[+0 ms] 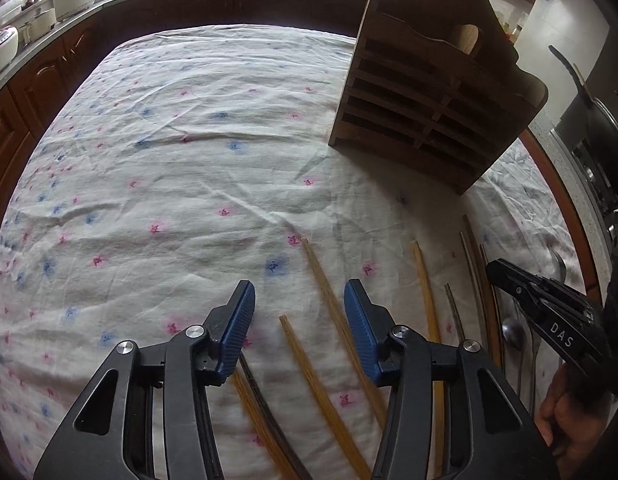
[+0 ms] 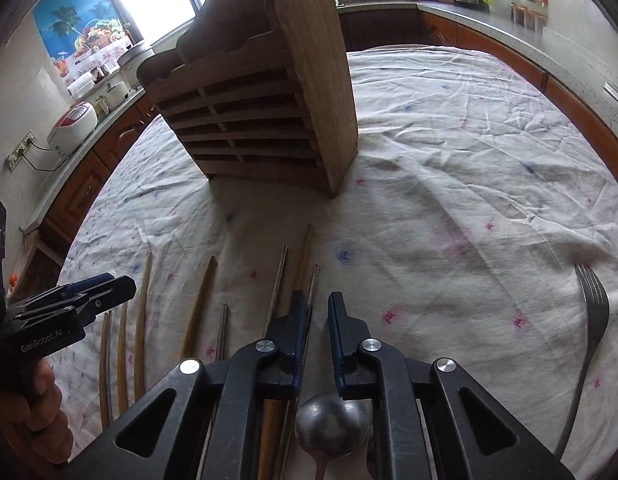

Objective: Organize utensils
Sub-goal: 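Grasp a wooden chopstick with the left tool while the right tool grasps a metal chopstick, then lift the left tool's chopstick into the wooden holder while the right tool inserts its chopstick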

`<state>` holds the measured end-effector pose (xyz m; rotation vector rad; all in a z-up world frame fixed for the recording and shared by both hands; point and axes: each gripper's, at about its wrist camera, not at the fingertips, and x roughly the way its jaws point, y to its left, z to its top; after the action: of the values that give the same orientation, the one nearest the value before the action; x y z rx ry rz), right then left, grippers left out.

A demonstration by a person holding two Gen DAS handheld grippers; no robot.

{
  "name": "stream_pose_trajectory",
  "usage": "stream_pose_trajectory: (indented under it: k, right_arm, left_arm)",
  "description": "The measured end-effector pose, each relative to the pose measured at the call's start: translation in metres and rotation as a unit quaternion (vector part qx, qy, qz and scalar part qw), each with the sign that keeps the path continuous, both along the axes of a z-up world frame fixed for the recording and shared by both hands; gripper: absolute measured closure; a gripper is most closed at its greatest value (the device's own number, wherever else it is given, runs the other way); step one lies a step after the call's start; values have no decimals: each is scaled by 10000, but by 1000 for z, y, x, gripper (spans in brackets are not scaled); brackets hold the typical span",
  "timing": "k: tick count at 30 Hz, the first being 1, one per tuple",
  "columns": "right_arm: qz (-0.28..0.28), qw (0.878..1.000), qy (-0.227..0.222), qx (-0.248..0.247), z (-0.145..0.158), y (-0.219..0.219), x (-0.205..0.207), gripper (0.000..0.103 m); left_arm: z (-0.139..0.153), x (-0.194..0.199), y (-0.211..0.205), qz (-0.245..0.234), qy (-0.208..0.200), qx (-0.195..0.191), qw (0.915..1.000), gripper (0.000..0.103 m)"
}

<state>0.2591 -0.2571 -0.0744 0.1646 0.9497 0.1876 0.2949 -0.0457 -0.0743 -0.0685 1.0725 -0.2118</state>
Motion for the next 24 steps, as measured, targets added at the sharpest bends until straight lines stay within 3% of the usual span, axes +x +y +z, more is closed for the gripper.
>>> stream_pose_trajectory:
  k: [6,8,10,11,15,17,24]
  right_arm:
    - [113,9997,74,-223,1,7,12,95]
    - [127,9995,97,-257,1,8,15,95]
    - [148,9995,79,-276,1,12,19,95]
    - [148,9995,57,-261,0,11,18,95]
    - [97,9997,-17,-227,1,8,16,97]
    - [72,9999,-18,68,2,3,14,98]
    - [61,9976,-472,497,37,-6,-15,99]
  left_arm:
    - [-3,6,-13,-176,13,188,9997,65]
    - [-3,8,-18,-235,-9,267,9994,73]
    - [-4,9,-22,-290,-48,323,9990,91]
    - [-4,10,-22,-300,-59,312,9990,92]
    - [-4,12,-20,-275,-21,73,9996,95]
    - [-1,10,-17,-297,21,-119,9995,96]
    - [41,-22,-2,-328,-392,-689,9963,97]
